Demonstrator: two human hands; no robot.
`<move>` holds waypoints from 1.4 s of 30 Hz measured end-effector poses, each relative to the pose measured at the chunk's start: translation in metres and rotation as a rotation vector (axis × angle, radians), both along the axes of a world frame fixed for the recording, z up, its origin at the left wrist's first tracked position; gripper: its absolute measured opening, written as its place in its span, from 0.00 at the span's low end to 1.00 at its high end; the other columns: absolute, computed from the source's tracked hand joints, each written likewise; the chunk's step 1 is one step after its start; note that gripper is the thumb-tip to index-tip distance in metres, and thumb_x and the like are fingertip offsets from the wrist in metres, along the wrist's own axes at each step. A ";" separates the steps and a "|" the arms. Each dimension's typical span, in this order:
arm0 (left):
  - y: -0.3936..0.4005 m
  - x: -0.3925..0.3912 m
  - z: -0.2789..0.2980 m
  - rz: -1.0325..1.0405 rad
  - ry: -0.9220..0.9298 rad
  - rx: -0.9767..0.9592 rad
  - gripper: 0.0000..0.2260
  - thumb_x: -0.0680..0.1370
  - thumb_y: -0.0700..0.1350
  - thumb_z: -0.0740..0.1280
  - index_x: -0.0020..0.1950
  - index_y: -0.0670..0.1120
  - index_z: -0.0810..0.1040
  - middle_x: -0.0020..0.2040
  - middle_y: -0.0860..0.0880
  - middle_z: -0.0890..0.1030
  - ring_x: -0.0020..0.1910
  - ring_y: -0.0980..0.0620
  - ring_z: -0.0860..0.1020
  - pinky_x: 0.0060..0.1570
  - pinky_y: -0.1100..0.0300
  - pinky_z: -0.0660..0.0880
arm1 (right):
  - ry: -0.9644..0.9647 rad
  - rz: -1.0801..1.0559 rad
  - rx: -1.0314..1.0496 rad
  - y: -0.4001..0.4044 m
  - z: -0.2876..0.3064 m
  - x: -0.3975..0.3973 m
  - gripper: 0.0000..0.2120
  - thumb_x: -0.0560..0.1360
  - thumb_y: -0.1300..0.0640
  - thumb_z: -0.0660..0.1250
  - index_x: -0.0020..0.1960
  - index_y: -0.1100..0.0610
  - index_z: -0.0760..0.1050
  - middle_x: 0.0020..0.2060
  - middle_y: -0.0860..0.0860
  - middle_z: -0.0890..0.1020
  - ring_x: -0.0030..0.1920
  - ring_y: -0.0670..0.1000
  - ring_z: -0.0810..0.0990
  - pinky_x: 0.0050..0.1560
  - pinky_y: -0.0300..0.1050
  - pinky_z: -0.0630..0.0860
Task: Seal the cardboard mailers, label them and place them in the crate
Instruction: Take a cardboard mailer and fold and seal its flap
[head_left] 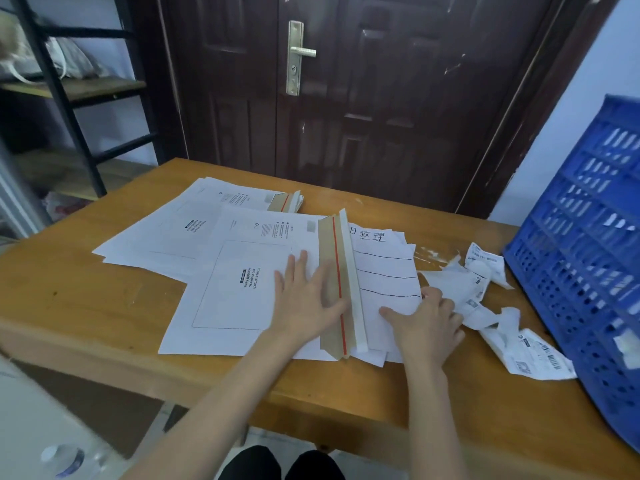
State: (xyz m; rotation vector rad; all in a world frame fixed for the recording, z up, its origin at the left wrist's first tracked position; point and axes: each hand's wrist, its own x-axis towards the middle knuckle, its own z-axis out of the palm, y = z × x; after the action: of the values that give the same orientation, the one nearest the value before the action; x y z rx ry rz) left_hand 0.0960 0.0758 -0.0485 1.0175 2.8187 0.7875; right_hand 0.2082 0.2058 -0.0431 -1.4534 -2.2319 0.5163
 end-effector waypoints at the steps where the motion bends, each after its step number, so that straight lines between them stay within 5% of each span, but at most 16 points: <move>1: 0.000 0.000 -0.003 -0.010 0.031 -0.050 0.30 0.77 0.62 0.59 0.77 0.57 0.55 0.79 0.44 0.44 0.77 0.43 0.40 0.74 0.44 0.40 | 0.008 0.002 0.009 0.000 0.001 -0.001 0.36 0.65 0.45 0.76 0.66 0.54 0.65 0.63 0.55 0.70 0.64 0.59 0.67 0.61 0.52 0.63; 8: -0.020 -0.010 0.002 -0.031 0.018 -0.042 0.22 0.79 0.55 0.61 0.73 0.57 0.64 0.79 0.44 0.47 0.78 0.46 0.46 0.74 0.51 0.44 | 0.052 0.020 0.015 0.000 0.002 -0.003 0.34 0.66 0.50 0.76 0.67 0.53 0.65 0.64 0.55 0.68 0.63 0.58 0.68 0.61 0.52 0.64; 14: -0.033 -0.013 0.009 0.033 -0.032 0.020 0.21 0.76 0.52 0.66 0.69 0.53 0.69 0.77 0.46 0.57 0.67 0.44 0.71 0.59 0.57 0.70 | 0.020 -0.025 0.038 -0.006 0.001 -0.007 0.30 0.66 0.52 0.76 0.64 0.52 0.70 0.64 0.54 0.69 0.63 0.59 0.65 0.60 0.52 0.61; 17: -0.036 -0.015 0.011 0.025 0.103 0.043 0.20 0.73 0.51 0.67 0.64 0.49 0.72 0.62 0.48 0.76 0.51 0.44 0.78 0.49 0.56 0.75 | 0.029 -0.042 0.134 -0.013 0.005 -0.011 0.26 0.65 0.57 0.76 0.61 0.52 0.73 0.63 0.53 0.69 0.63 0.58 0.64 0.60 0.50 0.61; 19: -0.036 -0.015 0.013 0.004 0.224 0.041 0.16 0.71 0.49 0.63 0.57 0.46 0.74 0.47 0.48 0.80 0.41 0.44 0.78 0.39 0.57 0.72 | 0.260 0.060 0.181 -0.023 0.013 -0.016 0.20 0.67 0.60 0.75 0.57 0.53 0.75 0.59 0.52 0.72 0.60 0.56 0.69 0.57 0.49 0.67; 22: -0.035 -0.012 0.015 0.002 0.346 0.098 0.13 0.66 0.46 0.59 0.47 0.42 0.74 0.33 0.47 0.77 0.31 0.41 0.75 0.31 0.59 0.64 | 0.711 0.487 -0.153 -0.048 0.037 -0.032 0.08 0.73 0.65 0.68 0.49 0.55 0.79 0.48 0.46 0.80 0.49 0.45 0.78 0.52 0.37 0.75; 25: -0.039 -0.010 0.020 0.015 0.389 0.229 0.10 0.64 0.42 0.63 0.44 0.42 0.74 0.28 0.47 0.76 0.26 0.41 0.73 0.28 0.58 0.68 | 0.488 0.657 -0.520 -0.062 0.039 -0.059 0.12 0.73 0.68 0.62 0.46 0.54 0.80 0.45 0.47 0.84 0.49 0.46 0.82 0.52 0.38 0.77; 27: -0.043 -0.010 0.024 -0.005 0.390 0.293 0.10 0.64 0.38 0.66 0.44 0.42 0.75 0.28 0.48 0.76 0.25 0.42 0.73 0.27 0.57 0.71 | 0.243 0.645 -0.569 -0.061 0.032 -0.074 0.13 0.73 0.68 0.59 0.50 0.57 0.78 0.49 0.52 0.83 0.53 0.51 0.81 0.54 0.42 0.77; 31: -0.049 -0.012 0.028 -0.075 0.401 0.309 0.08 0.65 0.37 0.65 0.43 0.43 0.75 0.30 0.49 0.77 0.28 0.45 0.75 0.30 0.57 0.73 | 0.096 0.822 -0.387 -0.065 0.027 -0.095 0.03 0.73 0.62 0.63 0.42 0.57 0.74 0.47 0.57 0.78 0.49 0.55 0.75 0.44 0.42 0.71; 34: -0.052 -0.014 0.031 -0.108 0.386 0.292 0.08 0.65 0.39 0.63 0.42 0.43 0.76 0.32 0.50 0.79 0.30 0.45 0.77 0.32 0.55 0.75 | -0.007 0.900 -0.196 -0.070 0.025 -0.108 0.03 0.71 0.55 0.57 0.39 0.50 0.69 0.46 0.56 0.76 0.53 0.58 0.71 0.56 0.46 0.68; 36: -0.053 -0.016 0.039 -0.105 0.333 0.263 0.10 0.66 0.40 0.64 0.46 0.44 0.76 0.39 0.49 0.81 0.36 0.45 0.78 0.36 0.55 0.75 | -0.140 0.941 -0.131 -0.074 0.023 -0.113 0.05 0.74 0.56 0.57 0.49 0.51 0.69 0.47 0.52 0.76 0.59 0.59 0.70 0.59 0.50 0.68; 38: -0.050 -0.019 0.045 -0.063 0.234 0.142 0.17 0.69 0.39 0.67 0.58 0.46 0.74 0.55 0.48 0.79 0.52 0.45 0.77 0.51 0.54 0.74 | -0.227 0.939 -0.079 -0.081 0.023 -0.114 0.16 0.78 0.57 0.59 0.65 0.56 0.67 0.62 0.55 0.73 0.66 0.57 0.67 0.63 0.48 0.65; 40: -0.047 -0.019 0.050 -0.030 0.119 -0.144 0.31 0.69 0.40 0.70 0.70 0.48 0.63 0.72 0.46 0.64 0.73 0.43 0.61 0.71 0.46 0.58 | -0.194 0.926 -0.082 -0.087 0.022 -0.112 0.25 0.79 0.56 0.58 0.74 0.56 0.58 0.73 0.54 0.63 0.72 0.55 0.60 0.69 0.45 0.58; 42: -0.046 -0.022 0.051 -0.030 0.083 -0.393 0.40 0.69 0.40 0.71 0.75 0.50 0.51 0.78 0.45 0.46 0.77 0.39 0.43 0.72 0.37 0.45 | -0.178 0.928 -0.106 -0.093 0.023 -0.109 0.27 0.80 0.56 0.58 0.76 0.56 0.53 0.75 0.52 0.59 0.73 0.54 0.56 0.71 0.46 0.54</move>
State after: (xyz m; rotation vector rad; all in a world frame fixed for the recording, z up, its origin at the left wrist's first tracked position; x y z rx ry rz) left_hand 0.0744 0.0299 0.0025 1.0389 2.8501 0.1748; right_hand 0.0997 0.1131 -0.0199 -0.4147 -2.9877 0.8006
